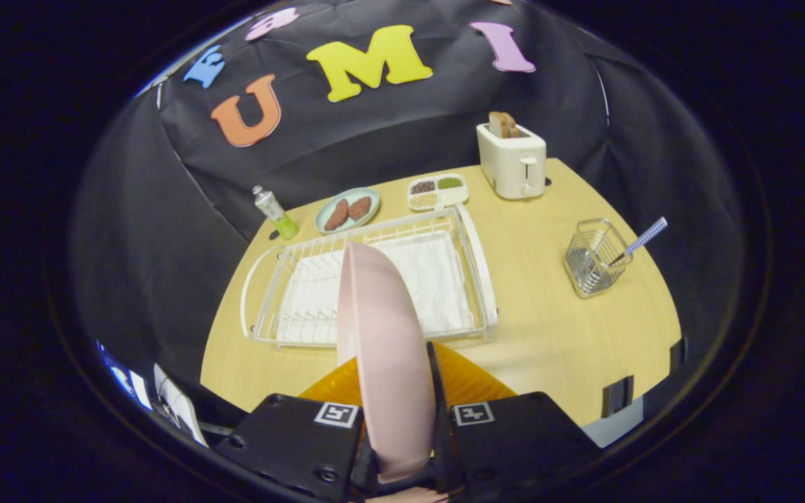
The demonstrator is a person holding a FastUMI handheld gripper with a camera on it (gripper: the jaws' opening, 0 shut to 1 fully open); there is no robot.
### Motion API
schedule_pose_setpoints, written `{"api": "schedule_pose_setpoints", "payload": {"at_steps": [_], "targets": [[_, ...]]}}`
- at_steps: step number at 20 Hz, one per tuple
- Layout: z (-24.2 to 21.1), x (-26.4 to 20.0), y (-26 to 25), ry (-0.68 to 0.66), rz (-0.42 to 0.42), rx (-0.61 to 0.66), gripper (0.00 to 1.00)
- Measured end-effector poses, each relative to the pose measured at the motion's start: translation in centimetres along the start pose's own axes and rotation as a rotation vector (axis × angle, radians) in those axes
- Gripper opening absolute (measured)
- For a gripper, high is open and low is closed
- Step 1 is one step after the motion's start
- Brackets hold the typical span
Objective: Take the plate from the dish rack, then take the spoon from the basket and place it into the plate.
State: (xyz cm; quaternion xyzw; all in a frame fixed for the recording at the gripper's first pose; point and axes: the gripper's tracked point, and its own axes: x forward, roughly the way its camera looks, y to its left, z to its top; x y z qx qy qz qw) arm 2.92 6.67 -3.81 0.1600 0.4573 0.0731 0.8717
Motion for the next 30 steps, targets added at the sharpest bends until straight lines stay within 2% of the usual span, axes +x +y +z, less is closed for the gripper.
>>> {"api": "schedule_pose_setpoints", "payload": {"at_steps": [5, 9, 14, 18, 20, 23, 27, 30], "targets": [[-6.1, 3.8, -0.5, 0.095, 0.092, 0.057, 0.36], [-9.3, 5.9, -0.7, 0.143, 0.159, 0.126, 0.35], [-11.3, 8.1, -0.9, 0.183, 0.239, 0.204, 0.35], [-11.3, 9.4, -1.3, 0.203, 0.311, 0.306, 0.36], [-11.0, 9.9, -1.9, 0.199, 0.318, 0.323, 0.37], [-10.4, 10.3, -2.8, 0.187, 0.306, 0.32, 0.49], [-9.5, 10.6, -3.5, 0.163, 0.303, 0.308, 0.57], [-8.8, 10.0, -4.1, 0.106, 0.276, 0.223, 0.64]]}}
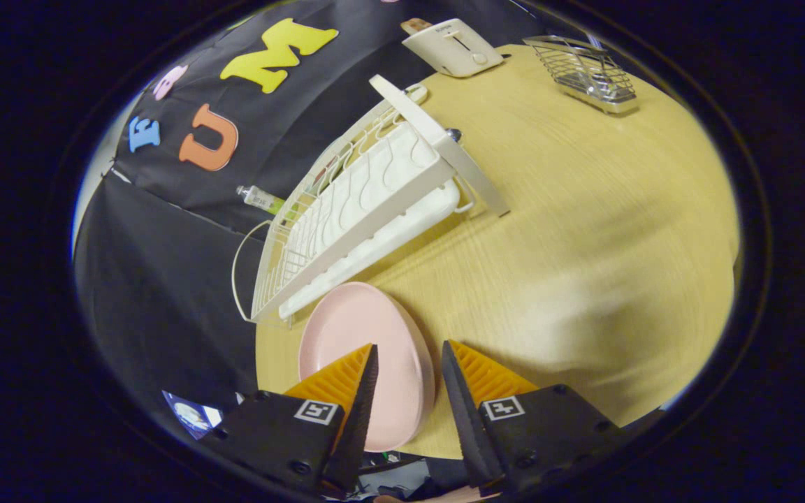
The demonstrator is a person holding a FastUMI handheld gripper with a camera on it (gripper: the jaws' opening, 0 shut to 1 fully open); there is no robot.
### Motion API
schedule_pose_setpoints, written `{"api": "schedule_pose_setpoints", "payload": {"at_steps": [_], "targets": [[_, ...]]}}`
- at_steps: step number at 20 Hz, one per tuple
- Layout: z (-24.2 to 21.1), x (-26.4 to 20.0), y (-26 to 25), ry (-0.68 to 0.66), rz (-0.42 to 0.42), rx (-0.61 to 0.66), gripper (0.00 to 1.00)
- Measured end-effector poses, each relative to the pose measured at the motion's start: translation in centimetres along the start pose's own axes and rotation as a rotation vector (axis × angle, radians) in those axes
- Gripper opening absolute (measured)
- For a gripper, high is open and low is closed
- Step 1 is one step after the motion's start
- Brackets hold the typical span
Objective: Take the plate from the dish rack, then take the spoon from the basket and place it into the plate.
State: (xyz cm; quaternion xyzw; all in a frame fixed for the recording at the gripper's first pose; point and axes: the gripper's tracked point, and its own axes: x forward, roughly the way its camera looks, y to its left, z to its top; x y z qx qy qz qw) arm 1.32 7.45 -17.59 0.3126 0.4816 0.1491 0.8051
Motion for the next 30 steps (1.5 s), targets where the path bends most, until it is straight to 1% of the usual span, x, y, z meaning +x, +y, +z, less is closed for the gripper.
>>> {"api": "schedule_pose_setpoints", "payload": {"at_steps": [1, 3, 5, 6, 8, 10, 12, 14, 16, 18, 20, 24, 27, 29, 30], "targets": [[0.2, -0.8, -0.1, -0.028, -0.013, -0.045, 0.66], [0.9, -2.5, -0.2, -0.1, -0.041, -0.127, 0.78], [1.3, -4.3, -0.3, -0.176, -0.062, -0.179, 0.88], [1.4, -5.2, -0.5, -0.213, -0.08, -0.21, 0.9], [2.3, -7.2, -1.8, -0.307, -0.139, -0.271, 0.95], [4.1, -9.5, -3.8, -0.426, -0.232, -0.339, 0.99], [6.5, -12.5, -5.8, -0.568, -0.318, -0.382, 1.0], [8.4, -15.5, -7.7, -0.694, -0.381, -0.417, 1.0], [10.1, -17.9, -9.2, -0.785, -0.416, -0.445, 1.0], [11.9, -20.0, -10.6, -0.857, -0.427, -0.454, 1.0], [13.4, -21.0, -12.2, -0.882, -0.421, -0.449, 1.0], [18.2, -20.7, -15.9, -0.892, -0.408, -0.442, 1.0], [21.8, -19.0, -18.3, -0.854, -0.379, -0.428, 1.0], [24.0, -17.9, -20.0, -0.829, -0.383, -0.407, 1.0], [25.0, -17.4, -20.5, -0.823, -0.373, -0.391, 0.97]]}}
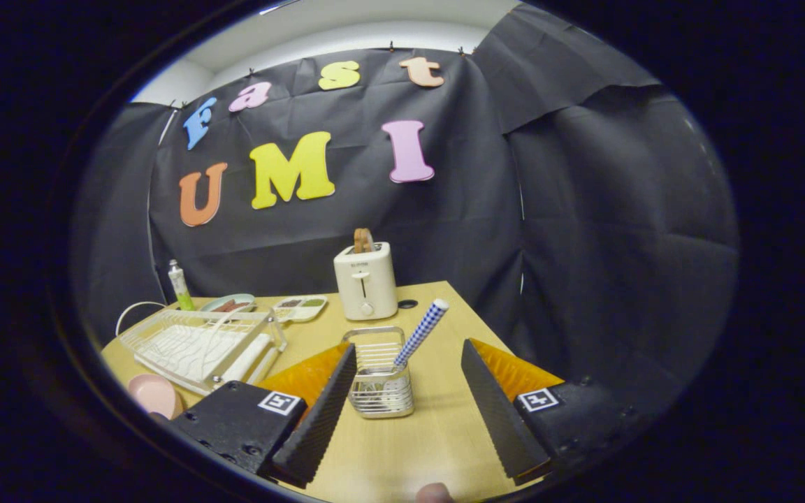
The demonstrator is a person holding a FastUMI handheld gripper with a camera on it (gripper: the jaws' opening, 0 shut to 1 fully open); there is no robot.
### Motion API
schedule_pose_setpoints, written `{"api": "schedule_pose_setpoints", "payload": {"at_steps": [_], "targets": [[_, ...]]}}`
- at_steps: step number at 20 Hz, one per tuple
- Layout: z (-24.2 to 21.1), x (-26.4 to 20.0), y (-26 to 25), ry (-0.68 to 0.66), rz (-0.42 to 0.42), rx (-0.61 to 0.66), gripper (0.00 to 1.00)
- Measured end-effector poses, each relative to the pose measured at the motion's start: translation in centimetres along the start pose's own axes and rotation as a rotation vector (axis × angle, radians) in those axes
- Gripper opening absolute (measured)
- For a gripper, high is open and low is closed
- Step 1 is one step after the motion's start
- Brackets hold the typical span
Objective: Take the plate from the dish rack, then take the spoon from the basket and place it into the plate.
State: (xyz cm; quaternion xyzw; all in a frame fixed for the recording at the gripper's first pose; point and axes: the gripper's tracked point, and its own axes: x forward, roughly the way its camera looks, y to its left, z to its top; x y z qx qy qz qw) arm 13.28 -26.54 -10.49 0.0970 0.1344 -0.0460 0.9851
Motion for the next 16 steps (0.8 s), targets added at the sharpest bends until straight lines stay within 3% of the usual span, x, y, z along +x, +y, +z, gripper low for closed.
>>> {"api": "schedule_pose_setpoints", "payload": {"at_steps": [8, 13, 16], "targets": [[0.7, 4.7, 0.5, 0.026, 0.064, 0.07, 0.69], [0.4, 4.6, 1.3, 0.058, 0.072, 0.081, 0.29], [0.9, 3.7, 3.0, 0.067, 0.114, 0.086, 0.22]]}}
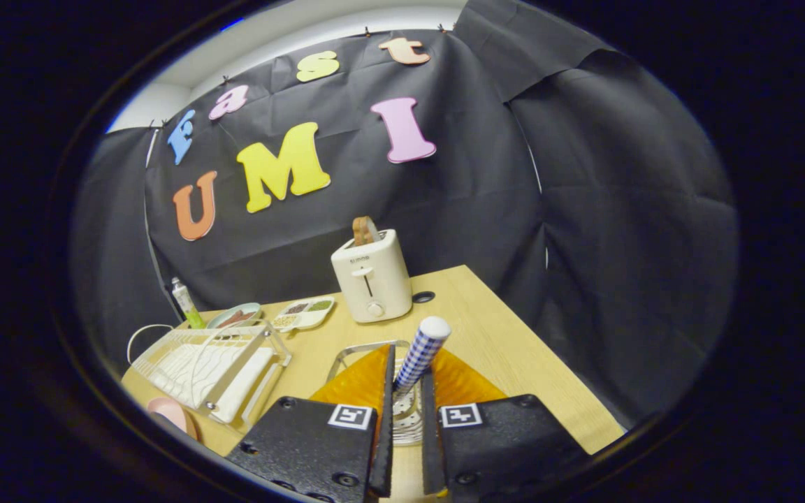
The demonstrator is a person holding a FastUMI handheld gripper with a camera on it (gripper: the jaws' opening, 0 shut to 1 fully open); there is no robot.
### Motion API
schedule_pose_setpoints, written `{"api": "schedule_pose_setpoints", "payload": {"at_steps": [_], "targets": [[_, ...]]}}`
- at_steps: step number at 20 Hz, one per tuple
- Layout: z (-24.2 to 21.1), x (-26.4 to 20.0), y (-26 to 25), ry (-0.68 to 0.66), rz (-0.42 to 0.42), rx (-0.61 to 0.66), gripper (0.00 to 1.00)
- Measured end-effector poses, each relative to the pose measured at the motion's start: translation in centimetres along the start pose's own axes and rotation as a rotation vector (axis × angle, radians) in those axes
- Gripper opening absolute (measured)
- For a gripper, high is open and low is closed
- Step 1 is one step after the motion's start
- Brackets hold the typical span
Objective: Take the plate from the dish rack, then take the spoon from the basket and place it into the plate.
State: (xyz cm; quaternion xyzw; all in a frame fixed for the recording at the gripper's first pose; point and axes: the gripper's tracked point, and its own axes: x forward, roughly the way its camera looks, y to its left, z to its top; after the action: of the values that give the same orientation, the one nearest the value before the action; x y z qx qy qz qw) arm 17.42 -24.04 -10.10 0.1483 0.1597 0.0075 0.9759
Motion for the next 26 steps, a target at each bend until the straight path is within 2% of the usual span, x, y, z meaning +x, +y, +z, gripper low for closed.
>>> {"api": "schedule_pose_setpoints", "payload": {"at_steps": [3, 4, 7, 10, 17, 21, 26], "targets": [[0.1, -0.3, 1.4, 0.013, 0.005, -0.008, 0.1], [0.1, -0.2, 1.7, 0.015, -0.006, -0.017, 0.09], [1.2, -0.5, 1.9, 0.007, -0.046, -0.023, 0.08], [3.5, -1.2, 1.0, -0.046, -0.129, -0.035, 0.08], [10.2, -7.5, 3.6, -0.229, -0.221, -0.048, 0.08], [10.8, -11.7, 8.5, -0.277, -0.19, -0.054, 0.08], [7.9, -15.1, 15.4, -0.224, -0.114, -0.05, 0.08]]}}
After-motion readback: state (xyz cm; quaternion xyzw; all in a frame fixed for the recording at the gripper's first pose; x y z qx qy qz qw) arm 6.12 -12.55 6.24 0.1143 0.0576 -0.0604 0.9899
